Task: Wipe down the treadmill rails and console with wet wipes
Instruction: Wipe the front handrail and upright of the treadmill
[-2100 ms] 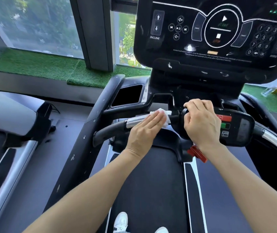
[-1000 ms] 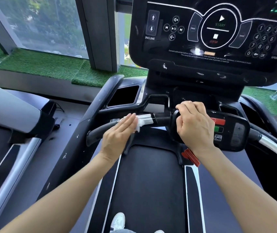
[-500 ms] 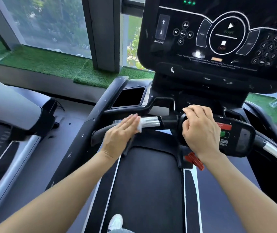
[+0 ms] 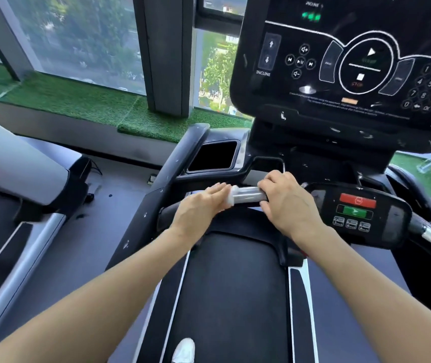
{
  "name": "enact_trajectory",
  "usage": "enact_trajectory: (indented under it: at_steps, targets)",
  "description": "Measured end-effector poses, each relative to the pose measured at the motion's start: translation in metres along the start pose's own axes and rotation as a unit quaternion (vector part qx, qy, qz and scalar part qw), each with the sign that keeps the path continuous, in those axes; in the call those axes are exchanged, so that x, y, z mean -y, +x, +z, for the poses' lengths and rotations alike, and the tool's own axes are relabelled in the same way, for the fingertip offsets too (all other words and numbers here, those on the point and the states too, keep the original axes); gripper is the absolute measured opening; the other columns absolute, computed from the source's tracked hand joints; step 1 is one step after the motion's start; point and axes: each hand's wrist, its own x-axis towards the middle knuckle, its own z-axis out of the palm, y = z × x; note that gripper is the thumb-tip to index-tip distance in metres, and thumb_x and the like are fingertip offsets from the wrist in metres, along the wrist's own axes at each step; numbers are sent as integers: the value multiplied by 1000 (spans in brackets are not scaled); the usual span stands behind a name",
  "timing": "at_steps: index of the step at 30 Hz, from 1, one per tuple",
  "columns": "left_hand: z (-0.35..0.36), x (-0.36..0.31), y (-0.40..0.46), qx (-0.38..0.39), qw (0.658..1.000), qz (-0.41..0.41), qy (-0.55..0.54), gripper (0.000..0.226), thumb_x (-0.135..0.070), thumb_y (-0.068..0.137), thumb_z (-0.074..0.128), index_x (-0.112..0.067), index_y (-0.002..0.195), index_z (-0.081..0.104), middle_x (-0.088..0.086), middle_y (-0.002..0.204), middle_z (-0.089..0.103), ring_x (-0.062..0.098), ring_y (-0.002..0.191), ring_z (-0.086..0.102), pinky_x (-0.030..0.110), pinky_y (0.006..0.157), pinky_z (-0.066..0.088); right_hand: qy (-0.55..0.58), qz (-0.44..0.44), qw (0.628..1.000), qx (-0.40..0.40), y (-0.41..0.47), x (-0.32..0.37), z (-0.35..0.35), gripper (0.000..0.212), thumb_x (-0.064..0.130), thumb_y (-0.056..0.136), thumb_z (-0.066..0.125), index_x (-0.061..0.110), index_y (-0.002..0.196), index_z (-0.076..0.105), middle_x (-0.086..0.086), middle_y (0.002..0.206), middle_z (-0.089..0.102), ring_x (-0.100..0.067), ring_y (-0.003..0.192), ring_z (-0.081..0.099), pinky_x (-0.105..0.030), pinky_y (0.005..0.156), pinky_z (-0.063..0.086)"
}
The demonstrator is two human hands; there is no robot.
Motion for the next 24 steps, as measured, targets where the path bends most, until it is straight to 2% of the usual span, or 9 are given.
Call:
enact_trajectory:
  at_steps: [3, 5, 8, 11, 16, 18, 20, 22, 24]
  targets:
    - [-24, 31, -29, 19, 997, -67, -16, 27, -34, 87, 51, -17, 104, 63, -13, 103, 61, 21, 78, 68, 29, 67, 53, 7, 16, 1000, -5, -3, 5, 5, 19, 18, 92, 53, 13, 109, 59, 0, 116, 51, -20, 111, 40, -31, 77, 47]
    - [-26, 31, -27, 37, 995, -87, -19, 38, -43, 89, 42, -13, 99, 63, -11, 102, 59, 22, 80, 65, 28, 67, 50, 8, 22, 1000, -7, -3, 9, 6, 18, 18, 93, 52, 13, 110, 59, 0, 116, 52, -21, 112, 40, -31, 78, 48]
    - [-16, -1, 2, 49, 994, -66, -65, 41, -40, 90, 47, -11, 111, 68, -4, 119, 66, 16, 105, 65, 33, 81, 53, -4, 24, 1000, -2, -1, 13, 7, 18, 18, 95, 50, 14, 111, 58, 1, 116, 50, -19, 113, 40, -30, 77, 48]
    - [-4, -28, 25, 83, 988, -56, -114, 35, -24, 94, 57, -13, 127, 61, 0, 138, 52, 15, 130, 46, 32, 105, 39, -12, 30, 999, 9, 2, 15, 6, 16, 16, 95, 49, 15, 109, 58, 3, 115, 50, -18, 112, 39, -29, 72, 47]
    - [-19, 20, -11, 45, 986, -94, -132, 35, -31, 89, 58, -16, 120, 65, -5, 129, 60, 11, 118, 56, 29, 98, 47, 0, 47, 999, 18, -1, 14, 7, 19, 12, 94, 49, 16, 110, 58, 5, 115, 50, -17, 111, 39, -33, 71, 51]
    - [-22, 38, -24, 45, 984, -112, -129, 32, -24, 88, 64, -15, 119, 66, -11, 125, 61, 6, 113, 58, 26, 99, 46, -4, 51, 999, 17, -1, 17, 6, 18, 10, 93, 50, 16, 108, 59, 5, 112, 49, -17, 109, 39, -31, 69, 51]
    - [-24, 41, -25, 52, 986, -107, -112, 26, -18, 87, 67, -13, 113, 68, -19, 114, 64, 2, 101, 61, 25, 90, 48, -11, 49, 999, 18, 0, 21, 5, 16, 10, 93, 51, 15, 105, 59, 4, 112, 49, -17, 108, 40, -31, 69, 51]
    - [-26, 35, -19, 54, 992, -84, -78, 25, -20, 87, 67, -13, 111, 68, -12, 108, 69, 13, 94, 65, 30, 78, 50, -14, 42, 999, 15, 1, 26, 6, 14, 12, 93, 52, 16, 104, 59, 5, 111, 49, -17, 108, 41, -31, 68, 51]
    - [-24, 29, -12, 57, 994, -74, -64, 32, -22, 86, 68, -14, 117, 66, -8, 118, 67, 19, 103, 64, 28, 79, 48, -13, 27, 999, 18, 5, 35, 10, 15, 13, 93, 52, 16, 106, 59, 5, 112, 49, -16, 109, 41, -30, 68, 51]
